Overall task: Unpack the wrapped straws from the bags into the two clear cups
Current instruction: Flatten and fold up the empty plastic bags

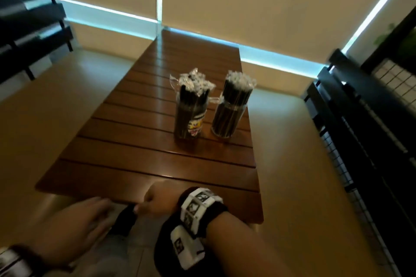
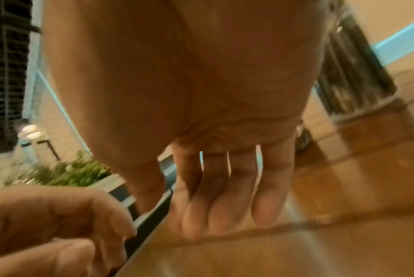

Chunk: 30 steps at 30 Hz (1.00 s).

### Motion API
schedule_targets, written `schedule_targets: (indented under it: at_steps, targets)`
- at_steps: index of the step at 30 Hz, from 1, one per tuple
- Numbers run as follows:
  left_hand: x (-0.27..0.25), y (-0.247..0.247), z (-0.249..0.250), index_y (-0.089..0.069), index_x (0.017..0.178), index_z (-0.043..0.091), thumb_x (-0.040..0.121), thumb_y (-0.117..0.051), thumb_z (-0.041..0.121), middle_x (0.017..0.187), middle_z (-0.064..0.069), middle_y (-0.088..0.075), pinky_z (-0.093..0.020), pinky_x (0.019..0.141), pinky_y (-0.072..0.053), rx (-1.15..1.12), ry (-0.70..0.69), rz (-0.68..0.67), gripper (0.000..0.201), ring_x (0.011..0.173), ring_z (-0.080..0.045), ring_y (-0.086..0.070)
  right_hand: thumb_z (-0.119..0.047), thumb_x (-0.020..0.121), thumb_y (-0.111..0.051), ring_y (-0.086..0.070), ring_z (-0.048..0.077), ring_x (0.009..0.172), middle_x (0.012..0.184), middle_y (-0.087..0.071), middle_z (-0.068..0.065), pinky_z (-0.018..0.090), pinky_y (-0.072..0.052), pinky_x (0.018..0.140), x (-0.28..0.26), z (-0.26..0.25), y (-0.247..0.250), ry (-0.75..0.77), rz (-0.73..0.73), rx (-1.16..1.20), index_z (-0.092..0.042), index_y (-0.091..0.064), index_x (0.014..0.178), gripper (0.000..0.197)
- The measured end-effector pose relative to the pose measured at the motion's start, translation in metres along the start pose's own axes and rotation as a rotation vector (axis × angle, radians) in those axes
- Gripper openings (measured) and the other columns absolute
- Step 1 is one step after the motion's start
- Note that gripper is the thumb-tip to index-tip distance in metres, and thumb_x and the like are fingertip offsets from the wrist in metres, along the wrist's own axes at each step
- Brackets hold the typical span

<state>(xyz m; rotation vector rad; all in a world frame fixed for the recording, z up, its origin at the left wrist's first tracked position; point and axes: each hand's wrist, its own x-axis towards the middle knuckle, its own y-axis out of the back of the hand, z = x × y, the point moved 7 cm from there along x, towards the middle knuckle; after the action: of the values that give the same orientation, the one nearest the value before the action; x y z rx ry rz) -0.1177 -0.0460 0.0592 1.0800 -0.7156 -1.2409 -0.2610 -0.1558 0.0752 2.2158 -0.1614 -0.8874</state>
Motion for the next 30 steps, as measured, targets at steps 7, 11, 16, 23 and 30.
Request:
schedule_targets:
  at_steps: [7, 11, 16, 23, 30]
  targets:
    - [0.113, 0.118, 0.114, -0.051, 0.128, 0.02, 0.079, -0.068, 0.051, 0.119, 0.002, -0.056, -0.035, 0.091, -0.049, -0.202, -0.099, 0.197, 0.061, 0.108, -0.017, -0.058, -0.048, 0.083, -0.067, -0.058, 0.027, 0.082, 0.083, -0.059, 0.002, 0.029, -0.04, 0.067, -0.068, 0.097, 0.169, -0.307, 1.237, 0.42, -0.022, -0.045, 0.074, 0.035]
    - [0.184, 0.128, 0.124, -0.024, 0.146, 0.02, 0.065, -0.079, 0.058, 0.145, -0.008, -0.033, -0.041, 0.108, -0.039, -0.373, 0.051, 0.236, 0.106, 0.13, -0.024, -0.041, -0.05, 0.066, -0.083, -0.044, 0.034, 0.124, 0.134, -0.044, 0.014, 0.043, -0.04, 0.1, -0.083, 0.158, 0.2, -0.534, 1.372, 0.643, -0.018, -0.041, 0.128, 0.082]
    - [0.249, 0.105, 0.114, -0.002, 0.153, 0.018, 0.048, -0.085, 0.064, 0.158, -0.012, -0.014, -0.046, 0.114, -0.03, -0.522, 0.202, 0.173, 0.142, 0.143, -0.03, -0.024, -0.053, 0.055, -0.089, -0.025, 0.034, 0.142, 0.155, -0.023, 0.014, 0.05, -0.026, 0.116, -0.047, 0.182, 0.235, -0.433, 1.206, 0.611, -0.02, -0.012, 0.153, 0.129]
    - [0.303, 0.064, 0.105, -0.042, 0.127, 0.038, 0.022, -0.085, 0.076, 0.126, 0.011, -0.058, -0.044, 0.097, -0.05, -0.639, 0.088, 0.161, 0.12, 0.117, -0.012, -0.057, -0.05, 0.056, -0.088, -0.04, 0.029, 0.133, 0.144, -0.039, 0.005, 0.046, -0.036, 0.111, -0.012, 0.191, 0.247, -0.403, 1.19, 0.655, -0.02, -0.032, 0.145, 0.11]
    - [0.286, 0.071, 0.117, -0.051, 0.124, 0.024, 0.049, -0.092, 0.043, 0.11, 0.013, -0.059, -0.027, 0.082, -0.044, -0.71, 0.15, 0.187, 0.088, 0.097, -0.01, -0.057, -0.043, 0.065, -0.086, -0.046, 0.024, 0.123, 0.137, -0.034, 0.004, 0.03, -0.04, 0.096, -0.002, 0.174, 0.239, -0.392, 1.224, 0.63, -0.013, -0.032, 0.141, 0.099]
